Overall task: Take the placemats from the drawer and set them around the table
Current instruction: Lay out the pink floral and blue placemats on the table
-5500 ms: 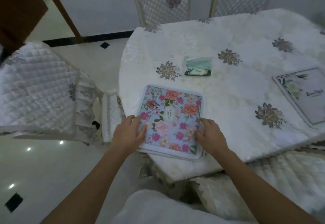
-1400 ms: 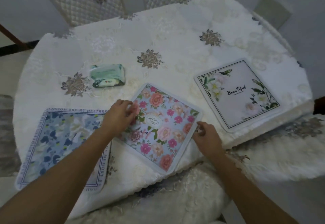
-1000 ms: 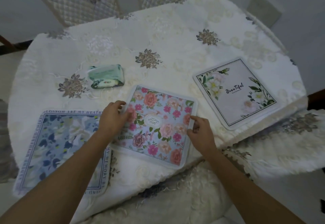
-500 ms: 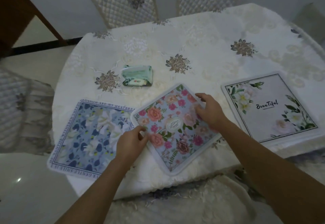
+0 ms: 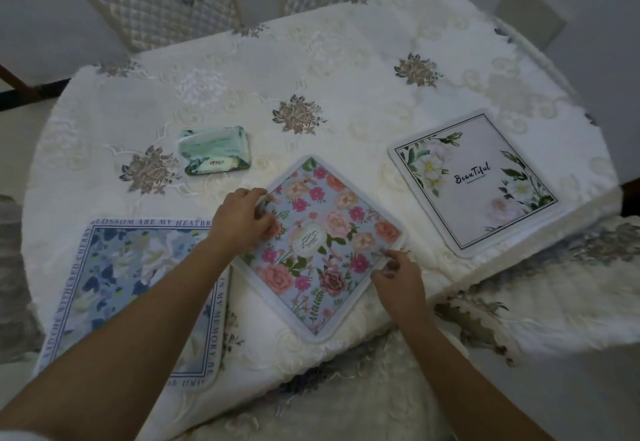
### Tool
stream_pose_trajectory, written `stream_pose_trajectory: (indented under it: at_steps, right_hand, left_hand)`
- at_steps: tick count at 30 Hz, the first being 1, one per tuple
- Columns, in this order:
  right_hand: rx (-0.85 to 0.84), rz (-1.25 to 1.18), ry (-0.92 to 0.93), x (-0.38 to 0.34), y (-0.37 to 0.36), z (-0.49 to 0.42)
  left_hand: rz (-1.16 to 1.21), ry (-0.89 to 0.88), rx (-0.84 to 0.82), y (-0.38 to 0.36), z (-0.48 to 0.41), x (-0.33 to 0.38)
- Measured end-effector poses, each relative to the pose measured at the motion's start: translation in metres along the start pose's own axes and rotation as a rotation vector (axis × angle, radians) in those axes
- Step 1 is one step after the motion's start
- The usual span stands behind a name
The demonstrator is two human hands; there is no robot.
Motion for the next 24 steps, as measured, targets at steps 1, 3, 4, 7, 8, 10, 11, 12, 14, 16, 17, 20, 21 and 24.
stream_pose_trajectory:
  at_steps: [1,3,4,7,8,10,11,12,14,16,17,20,21,24]
  right_hand:
    - [0.007,-0.040,-0.021,0.001,-0.003,0.002]
    - [0.021,-0.073,-0.020,0.001,-0.009,0.002]
    - [0.032,-0.089,-0.014,0.000,-0.010,0.002]
    - [0.033,-0.122,0.021,-0.006,-0.011,-0.002]
    - [0.024,-0.123,0.042,-0.010,-0.011,-0.005]
    - [0.007,-0.121,0.099,-0.020,-0.010,-0.012]
    - [0.001,-0.120,0.133,-0.028,-0.009,-0.017]
    - [-0.004,-0.119,0.171,-0.036,-0.008,-0.023]
    - [-0.024,-0.133,0.228,-0.050,-0.005,-0.038]
    - [-0.060,-0.154,0.280,-0.066,-0.001,-0.053]
    - [-0.079,-0.148,0.318,-0.075,0.001,-0.059]
    - [-0.175,-0.115,0.452,-0.094,0.003,-0.073]
    - [-0.222,-0.084,0.476,-0.093,0.002,-0.075]
    - [-0.343,0.169,0.507,-0.071,-0.005,-0.074]
  left_hand:
    - [0.007,0.011,0.003,0.001,-0.001,-0.002]
    - [0.058,0.034,-0.011,0.000,0.000,-0.007]
    - [0.076,0.039,-0.012,-0.001,0.000,-0.010]
    - [0.079,0.079,0.003,0.003,-0.001,-0.018]
    - [0.090,0.117,-0.003,0.006,-0.001,-0.021]
    - [0.134,0.182,-0.012,0.011,0.002,-0.028]
    - [0.156,0.193,0.002,0.014,0.005,-0.031]
    - [0.182,0.199,0.023,0.016,0.010,-0.033]
    - [0.274,0.231,0.044,0.017,0.025,-0.038]
    - [0.380,0.287,0.045,0.015,0.042,-0.043]
    - [0.421,0.309,0.045,0.015,0.052,-0.045]
    - [0.532,0.365,0.085,0.009,0.085,-0.050]
    - [0.555,0.386,0.114,0.006,0.099,-0.050]
    - [0.602,0.454,0.167,-0.019,0.142,-0.054]
Point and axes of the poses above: each hand's wrist, its own z-axis away from the middle knuckle, its own y-axis out of the back of the hand, x = y × z, the point moved 5 cm from there along -z, towards the middle knuckle, and after that the axes turned 11 degrees about y, right-handed, at the moved point
